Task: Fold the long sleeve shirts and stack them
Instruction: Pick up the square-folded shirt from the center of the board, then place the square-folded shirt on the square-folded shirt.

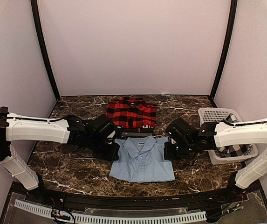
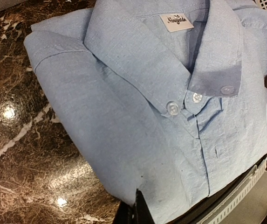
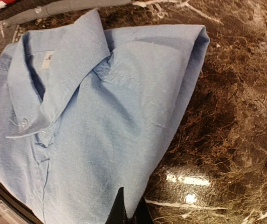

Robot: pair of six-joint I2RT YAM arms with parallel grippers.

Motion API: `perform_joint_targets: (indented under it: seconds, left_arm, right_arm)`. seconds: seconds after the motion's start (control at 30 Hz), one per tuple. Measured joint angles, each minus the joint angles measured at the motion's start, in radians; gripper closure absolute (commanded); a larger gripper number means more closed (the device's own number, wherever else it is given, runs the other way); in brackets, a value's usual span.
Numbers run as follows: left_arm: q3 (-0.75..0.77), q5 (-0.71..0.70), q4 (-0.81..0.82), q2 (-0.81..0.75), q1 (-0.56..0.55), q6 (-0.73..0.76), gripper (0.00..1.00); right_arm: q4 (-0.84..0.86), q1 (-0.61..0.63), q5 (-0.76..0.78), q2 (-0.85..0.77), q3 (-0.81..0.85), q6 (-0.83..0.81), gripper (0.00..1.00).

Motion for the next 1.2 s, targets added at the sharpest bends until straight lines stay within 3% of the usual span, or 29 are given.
perform_joint_targets:
  seconds: [0.27,0.6,0.93,1.2]
  left_arm:
    - [0.069,-0.066,-0.093,-0.071,0.000,0.003,1.00]
    - [0.316,-0.174,-0.224,-0.109,0.016,0.045,1.00]
    - [0.497,-0.187,-0.256,-0.019,0.252,0.164,1.00]
    - [0.583,-0.171,-0.188,0.154,0.359,0.248,1.00]
  right_arm:
    - [-0.055,0.013,0.023,-0.064,0.108,-0.030,1.00]
    - [-0.103,0.000,0.066,-0.048,0.345,-0.128,1.00]
    - [-0.012,-0.158,0.022,0.142,0.544,-0.269,1.00]
    - [0.052,-0.269,-0.063,0.376,0.727,-0.354,1.00]
